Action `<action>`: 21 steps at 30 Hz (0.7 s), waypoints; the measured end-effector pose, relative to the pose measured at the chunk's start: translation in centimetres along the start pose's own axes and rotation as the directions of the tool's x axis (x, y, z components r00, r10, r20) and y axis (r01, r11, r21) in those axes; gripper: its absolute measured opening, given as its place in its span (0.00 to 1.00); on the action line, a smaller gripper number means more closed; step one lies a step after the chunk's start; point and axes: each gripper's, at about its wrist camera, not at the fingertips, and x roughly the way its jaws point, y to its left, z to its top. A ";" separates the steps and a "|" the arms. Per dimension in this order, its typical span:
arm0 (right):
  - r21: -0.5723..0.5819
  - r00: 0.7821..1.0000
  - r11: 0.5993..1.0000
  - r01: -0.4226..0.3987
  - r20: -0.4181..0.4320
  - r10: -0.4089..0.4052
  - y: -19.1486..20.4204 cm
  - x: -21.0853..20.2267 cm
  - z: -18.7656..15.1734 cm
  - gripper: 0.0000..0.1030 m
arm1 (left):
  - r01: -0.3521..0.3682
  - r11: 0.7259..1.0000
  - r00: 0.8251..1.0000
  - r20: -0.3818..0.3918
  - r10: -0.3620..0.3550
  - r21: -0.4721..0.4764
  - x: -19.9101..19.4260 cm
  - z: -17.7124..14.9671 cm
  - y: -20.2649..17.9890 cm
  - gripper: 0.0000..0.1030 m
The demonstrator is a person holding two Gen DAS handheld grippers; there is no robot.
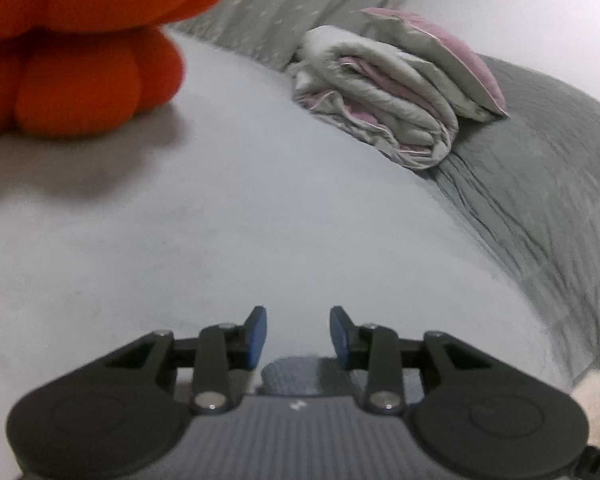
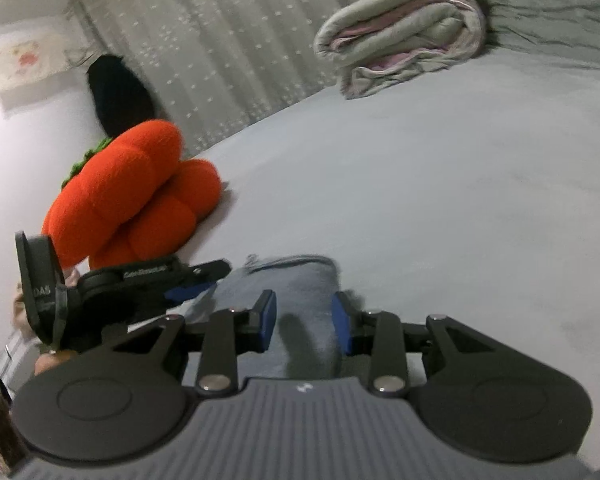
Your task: Fold clothes
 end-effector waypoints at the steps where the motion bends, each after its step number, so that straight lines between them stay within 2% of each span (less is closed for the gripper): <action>1: 0.019 1.000 1.000 -0.001 -0.003 0.001 -0.2 -0.3 0.2 0.37 | 0.011 1.000 1.000 -0.008 -0.011 -0.027 -0.5 -0.1 0.3 0.41; 3: 0.066 1.000 0.998 -0.004 -0.012 0.005 -0.4 -0.9 0.5 0.50 | 0.031 0.996 0.999 -0.023 -0.033 -0.078 -1.5 -0.3 0.8 0.51; 5: 0.116 1.000 0.993 -0.019 -0.017 0.021 -0.5 -1.8 0.5 0.61 | 0.046 0.991 0.997 -0.052 -0.053 -0.129 -2.3 -0.7 1.3 0.56; 9: 0.181 0.999 0.983 0.004 -0.042 0.004 0.0 -3.9 0.0 0.70 | 0.048 0.979 0.991 -0.111 -0.072 -0.200 -3.2 -2.0 2.0 0.57; 13: 0.288 0.993 0.954 0.082 -0.100 -0.055 0.1 -6.0 -1.1 0.71 | 0.042 0.969 0.988 -0.133 -0.077 -0.245 -3.4 -3.4 2.1 0.57; 15: 0.360 0.988 0.928 0.099 -0.144 -0.049 -0.1 -6.8 -2.1 0.71 | 0.054 0.957 0.988 -0.126 -0.094 -0.285 -3.2 -3.9 2.2 0.57; 17: 0.427 0.985 0.900 0.086 -0.172 -0.012 -0.3 -7.5 -3.1 0.71 | 0.066 0.944 0.987 -0.118 -0.110 -0.324 -3.1 -4.4 2.4 0.57; 21: 0.557 0.978 0.830 -0.005 -0.172 0.121 -0.5 -8.3 -5.5 0.71 | 0.100 0.918 0.985 -0.090 -0.145 -0.384 -2.4 -5.2 2.3 0.53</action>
